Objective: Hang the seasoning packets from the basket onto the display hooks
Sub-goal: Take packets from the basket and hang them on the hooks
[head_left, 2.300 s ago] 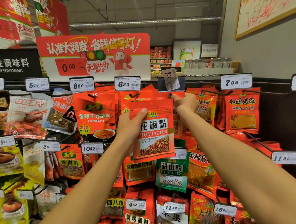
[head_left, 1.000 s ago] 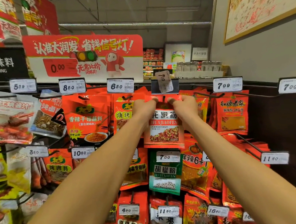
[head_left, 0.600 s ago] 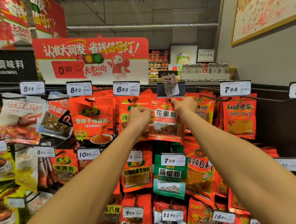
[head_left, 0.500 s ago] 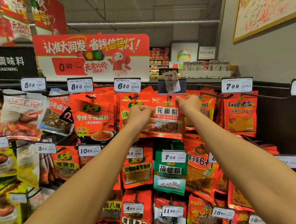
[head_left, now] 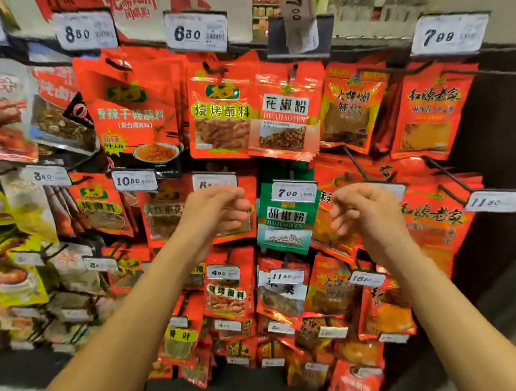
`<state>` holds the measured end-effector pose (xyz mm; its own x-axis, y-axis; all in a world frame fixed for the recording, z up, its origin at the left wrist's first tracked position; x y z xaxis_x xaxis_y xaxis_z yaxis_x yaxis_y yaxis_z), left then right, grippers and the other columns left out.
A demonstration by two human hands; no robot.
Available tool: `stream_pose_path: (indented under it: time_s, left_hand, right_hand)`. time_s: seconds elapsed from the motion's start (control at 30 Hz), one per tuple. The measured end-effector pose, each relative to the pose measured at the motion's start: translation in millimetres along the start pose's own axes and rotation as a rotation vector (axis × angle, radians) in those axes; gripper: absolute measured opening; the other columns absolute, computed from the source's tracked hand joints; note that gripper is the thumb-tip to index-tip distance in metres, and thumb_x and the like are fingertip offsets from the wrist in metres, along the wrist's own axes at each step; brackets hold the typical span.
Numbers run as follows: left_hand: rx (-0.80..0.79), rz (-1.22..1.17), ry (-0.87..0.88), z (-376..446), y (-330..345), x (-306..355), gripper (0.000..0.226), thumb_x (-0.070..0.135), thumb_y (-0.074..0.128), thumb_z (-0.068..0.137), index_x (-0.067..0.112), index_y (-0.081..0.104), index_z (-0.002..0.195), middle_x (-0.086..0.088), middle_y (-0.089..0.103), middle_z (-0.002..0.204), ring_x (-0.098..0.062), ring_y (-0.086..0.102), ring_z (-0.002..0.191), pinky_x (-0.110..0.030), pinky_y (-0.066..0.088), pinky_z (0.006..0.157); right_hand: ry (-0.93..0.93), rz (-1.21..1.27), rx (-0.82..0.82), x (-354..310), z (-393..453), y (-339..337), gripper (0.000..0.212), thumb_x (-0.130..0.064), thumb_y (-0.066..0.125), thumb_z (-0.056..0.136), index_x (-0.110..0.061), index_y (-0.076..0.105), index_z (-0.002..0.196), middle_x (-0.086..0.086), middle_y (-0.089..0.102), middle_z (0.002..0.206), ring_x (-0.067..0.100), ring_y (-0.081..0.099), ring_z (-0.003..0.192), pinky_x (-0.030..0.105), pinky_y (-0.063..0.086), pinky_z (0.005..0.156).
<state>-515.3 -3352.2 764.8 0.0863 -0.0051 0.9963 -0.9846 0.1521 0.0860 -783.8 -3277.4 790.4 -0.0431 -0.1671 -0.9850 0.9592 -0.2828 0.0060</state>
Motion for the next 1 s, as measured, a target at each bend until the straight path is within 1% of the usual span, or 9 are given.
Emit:
stream_pose_path:
  time_s: [0.2,0.37,0.47,0.57,0.63,0.7,0.83,0.93,1.0]
  left_hand:
    - [0.084,0.004,-0.353,-44.8,-21.1,-159.6,0.016,0.014,0.055,0.1,0.01,0.07,0.1,-0.006,0.071,0.078,-0.011,0.065,0.055,-0.021,0.052,0.049]
    - [0.11,-0.062,-0.728,-111.0,-26.9,-311.5,0.016,0.014,0.049,0.1,0.017,0.061,0.089,-0.002,0.05,0.075,-0.013,0.041,0.06,-0.027,0.025,0.057]
    - [0.223,0.019,-0.903,-165.5,-45.2,-400.6,0.014,0.015,0.052,0.099,0.017,0.064,0.094,-0.001,0.064,0.076,-0.015,0.056,0.062,-0.026,0.04,0.059]
    - [0.283,0.013,-1.066,-214.3,-56.2,-480.4,0.018,0.011,0.057,0.093,0.015,0.066,0.079,0.0,0.066,0.066,-0.013,0.057,0.05,-0.02,0.044,0.048]
    - [0.327,0.026,-1.156,-240.6,-66.1,-534.7,0.019,0.012,0.06,0.093,0.014,0.066,0.075,0.001,0.066,0.061,-0.013,0.057,0.051,-0.021,0.046,0.052]
    - [0.337,0.029,-1.238,-263.6,-73.2,-588.4,0.015,0.017,0.061,0.095,0.015,0.069,0.083,-0.002,0.07,0.073,-0.018,0.063,0.064,-0.026,0.049,0.063]
    - [0.336,0.101,-1.3,-289.4,-87.0,-688.0,0.025,0.022,0.066,0.093,0.004,0.07,0.109,-0.011,0.073,0.091,-0.026,0.068,0.077,-0.029,0.052,0.066]
    - [0.254,0.149,-1.305,-293.3,-89.7,-761.7,0.025,0.019,0.065,0.095,0.003,0.068,0.113,-0.012,0.072,0.09,-0.024,0.066,0.075,-0.029,0.053,0.065]
    - [0.188,0.187,-1.301,-292.6,-90.9,-807.7,0.019,0.015,0.062,0.097,0.004,0.067,0.111,-0.013,0.069,0.091,-0.022,0.063,0.072,-0.029,0.052,0.062]
  right_hand:
    - [0.392,-0.061,-0.047,177.9,-60.5,6.0,0.021,0.0,0.056,0.096,-0.006,0.064,0.077,0.01,0.065,0.057,0.019,0.058,0.039,0.022,0.045,0.037]
    - [0.742,-0.177,-0.062,339.9,-142.8,-0.1,0.019,-0.003,0.056,0.096,-0.007,0.065,0.079,0.008,0.065,0.057,0.017,0.056,0.039,0.021,0.044,0.038]
    - [0.943,-0.242,-0.063,431.2,-204.4,-9.6,0.018,-0.002,0.054,0.097,-0.006,0.064,0.083,0.011,0.063,0.062,0.014,0.057,0.039,0.02,0.046,0.041]
    - [1.101,-0.282,-0.029,509.0,-260.5,-21.4,0.009,-0.002,0.058,0.095,-0.003,0.066,0.091,0.014,0.059,0.069,0.014,0.056,0.043,0.021,0.046,0.046]
    - [1.163,-0.324,-0.032,559.7,-289.3,-25.6,0.011,-0.004,0.063,0.093,-0.006,0.068,0.084,0.02,0.059,0.073,0.022,0.057,0.053,0.029,0.048,0.055]
    - [1.222,-0.378,-0.035,608.1,-313.4,-30.8,0.017,-0.005,0.065,0.091,-0.01,0.067,0.074,0.021,0.062,0.074,0.026,0.057,0.059,0.037,0.05,0.06]
    - [1.249,-0.521,-0.115,709.3,-347.8,-38.0,0.03,-0.005,0.061,0.088,-0.012,0.065,0.059,0.006,0.062,0.053,0.025,0.057,0.051,0.036,0.054,0.056]
    - [1.137,-0.843,-0.379,787.4,-362.6,-34.7,0.024,-0.014,0.057,0.09,-0.002,0.068,0.073,0.013,0.07,0.068,0.031,0.066,0.067,0.04,0.055,0.066]
    - [1.025,-1.033,-0.545,835.8,-369.5,-28.8,0.025,-0.016,0.052,0.094,-0.002,0.067,0.08,0.016,0.071,0.081,0.035,0.066,0.081,0.037,0.045,0.067]
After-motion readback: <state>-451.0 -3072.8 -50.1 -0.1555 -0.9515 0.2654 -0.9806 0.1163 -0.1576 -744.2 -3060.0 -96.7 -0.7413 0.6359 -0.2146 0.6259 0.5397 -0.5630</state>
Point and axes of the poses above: each hand's wrist, its own z-axis towards the middle knuckle, its own y-axis out of the palm, x = y × z, the point moved 9 cm from there along z, towards the middle knuckle
